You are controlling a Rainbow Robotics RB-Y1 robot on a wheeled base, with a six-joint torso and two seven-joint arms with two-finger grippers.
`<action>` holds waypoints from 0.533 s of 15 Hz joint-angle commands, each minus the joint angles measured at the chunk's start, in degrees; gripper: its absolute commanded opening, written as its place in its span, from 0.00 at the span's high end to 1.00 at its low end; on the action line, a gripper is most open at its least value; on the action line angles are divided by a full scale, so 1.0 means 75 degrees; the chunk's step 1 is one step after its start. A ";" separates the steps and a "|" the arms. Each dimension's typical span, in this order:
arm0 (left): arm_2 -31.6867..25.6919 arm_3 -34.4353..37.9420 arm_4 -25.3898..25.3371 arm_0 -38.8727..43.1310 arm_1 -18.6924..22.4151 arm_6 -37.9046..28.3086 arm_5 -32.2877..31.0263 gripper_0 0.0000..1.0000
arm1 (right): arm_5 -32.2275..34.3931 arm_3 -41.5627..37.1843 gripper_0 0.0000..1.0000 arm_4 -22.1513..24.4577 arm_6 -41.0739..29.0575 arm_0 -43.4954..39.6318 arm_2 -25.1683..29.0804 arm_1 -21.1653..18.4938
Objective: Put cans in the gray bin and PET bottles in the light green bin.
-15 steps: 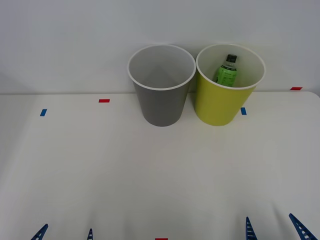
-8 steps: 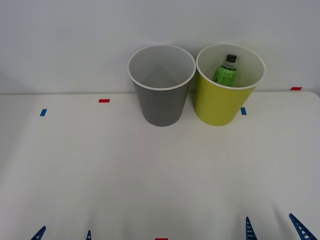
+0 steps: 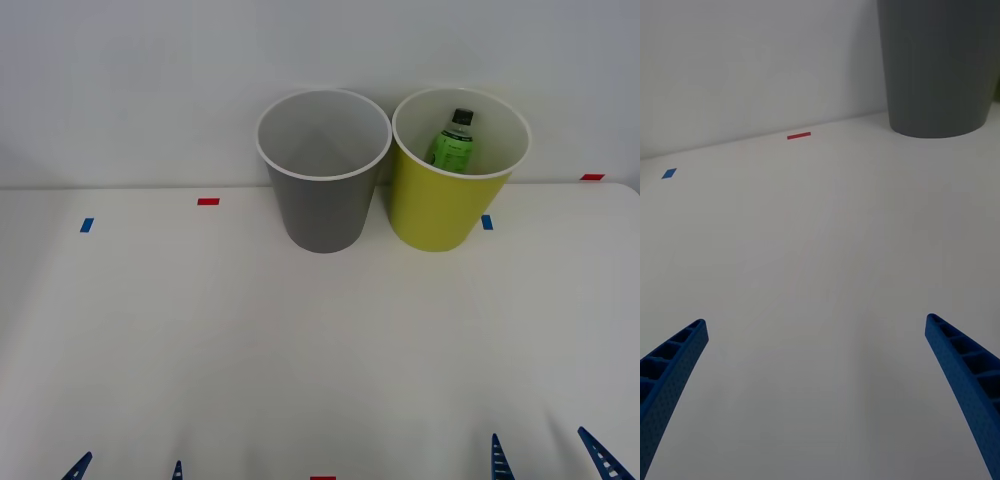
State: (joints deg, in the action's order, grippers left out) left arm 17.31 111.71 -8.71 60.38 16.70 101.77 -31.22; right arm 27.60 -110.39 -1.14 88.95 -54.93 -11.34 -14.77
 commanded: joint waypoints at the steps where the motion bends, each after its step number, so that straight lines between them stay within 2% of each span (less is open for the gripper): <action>1: 0.0000 -0.0001 0.0001 0.0000 0.0000 0.0000 0.0002 0.00 | 0.0000 0.0000 0.00 0.0000 0.0000 0.0000 0.0000 0.0000; 8: 0.0000 -0.0001 0.0001 0.0000 0.0000 0.0000 0.0002 0.00 | 0.0000 0.0000 0.00 0.0000 0.0000 0.0000 0.0000 0.0000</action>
State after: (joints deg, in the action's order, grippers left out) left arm 17.31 111.71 -8.71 60.38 16.70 101.78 -31.22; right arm 27.60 -110.39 -1.14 88.95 -54.93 -11.34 -14.77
